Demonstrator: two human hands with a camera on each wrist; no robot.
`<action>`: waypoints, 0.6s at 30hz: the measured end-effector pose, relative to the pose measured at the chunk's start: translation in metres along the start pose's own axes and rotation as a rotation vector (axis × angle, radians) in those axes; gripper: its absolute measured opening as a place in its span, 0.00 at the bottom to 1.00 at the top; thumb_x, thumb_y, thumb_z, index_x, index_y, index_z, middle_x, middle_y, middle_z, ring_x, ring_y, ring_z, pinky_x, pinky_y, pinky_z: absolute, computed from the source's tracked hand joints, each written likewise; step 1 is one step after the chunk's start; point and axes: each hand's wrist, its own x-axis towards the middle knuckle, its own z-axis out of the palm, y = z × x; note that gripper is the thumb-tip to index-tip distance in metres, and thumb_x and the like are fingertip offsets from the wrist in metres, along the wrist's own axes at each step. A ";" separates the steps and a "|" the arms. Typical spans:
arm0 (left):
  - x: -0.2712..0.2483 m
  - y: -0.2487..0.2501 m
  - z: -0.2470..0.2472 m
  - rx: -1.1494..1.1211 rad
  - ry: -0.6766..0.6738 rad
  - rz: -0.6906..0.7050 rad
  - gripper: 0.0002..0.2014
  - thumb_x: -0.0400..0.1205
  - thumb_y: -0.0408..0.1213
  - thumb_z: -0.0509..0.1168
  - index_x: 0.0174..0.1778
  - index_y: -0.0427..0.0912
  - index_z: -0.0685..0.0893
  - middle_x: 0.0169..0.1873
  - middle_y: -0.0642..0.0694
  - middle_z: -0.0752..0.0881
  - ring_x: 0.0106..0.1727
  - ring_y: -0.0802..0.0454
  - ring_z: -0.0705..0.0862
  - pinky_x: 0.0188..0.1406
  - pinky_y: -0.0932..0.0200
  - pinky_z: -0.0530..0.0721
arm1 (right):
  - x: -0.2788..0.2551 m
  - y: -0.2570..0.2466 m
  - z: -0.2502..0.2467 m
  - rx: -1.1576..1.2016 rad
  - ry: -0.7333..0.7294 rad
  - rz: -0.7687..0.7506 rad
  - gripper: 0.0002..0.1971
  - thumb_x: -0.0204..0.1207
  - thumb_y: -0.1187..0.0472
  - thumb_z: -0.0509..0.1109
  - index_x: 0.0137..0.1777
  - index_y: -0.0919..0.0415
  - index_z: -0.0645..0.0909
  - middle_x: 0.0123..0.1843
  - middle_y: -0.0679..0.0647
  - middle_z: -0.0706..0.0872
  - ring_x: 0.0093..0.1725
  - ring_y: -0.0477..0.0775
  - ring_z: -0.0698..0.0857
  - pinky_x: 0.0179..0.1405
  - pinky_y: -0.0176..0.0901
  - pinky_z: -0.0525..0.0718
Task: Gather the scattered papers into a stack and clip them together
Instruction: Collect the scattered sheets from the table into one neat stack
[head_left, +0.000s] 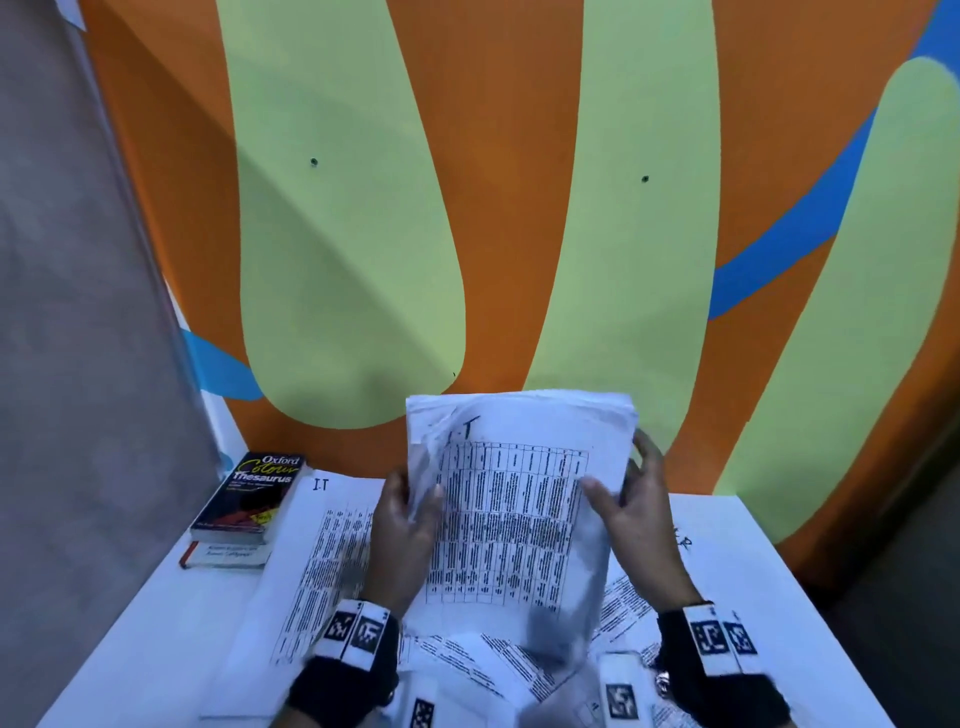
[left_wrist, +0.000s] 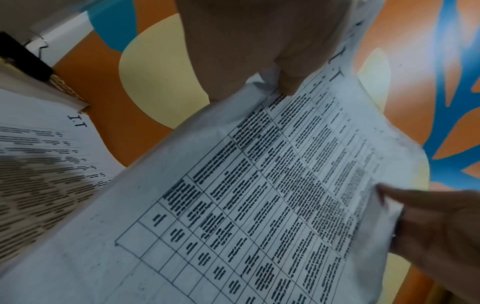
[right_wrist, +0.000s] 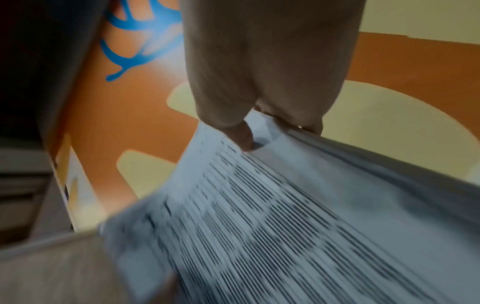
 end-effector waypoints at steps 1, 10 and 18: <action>0.000 0.001 0.001 0.005 0.007 -0.003 0.11 0.84 0.39 0.61 0.62 0.53 0.74 0.57 0.56 0.83 0.58 0.60 0.83 0.48 0.72 0.76 | -0.003 0.006 0.003 -0.032 0.006 0.006 0.24 0.78 0.70 0.68 0.68 0.48 0.69 0.61 0.56 0.85 0.60 0.54 0.85 0.60 0.51 0.84; 0.009 0.002 -0.014 -0.070 -0.049 -0.009 0.33 0.73 0.62 0.66 0.71 0.51 0.70 0.64 0.50 0.83 0.65 0.54 0.82 0.65 0.51 0.79 | -0.014 0.007 0.003 -0.050 0.017 -0.057 0.21 0.76 0.70 0.70 0.66 0.58 0.69 0.48 0.45 0.82 0.41 0.29 0.83 0.39 0.22 0.79; 0.009 -0.002 -0.003 -0.030 -0.085 -0.077 0.16 0.82 0.35 0.65 0.63 0.42 0.70 0.49 0.54 0.85 0.40 0.69 0.86 0.31 0.75 0.81 | -0.017 0.021 0.010 0.001 0.084 0.003 0.16 0.77 0.70 0.69 0.59 0.52 0.74 0.51 0.44 0.87 0.46 0.35 0.86 0.45 0.27 0.82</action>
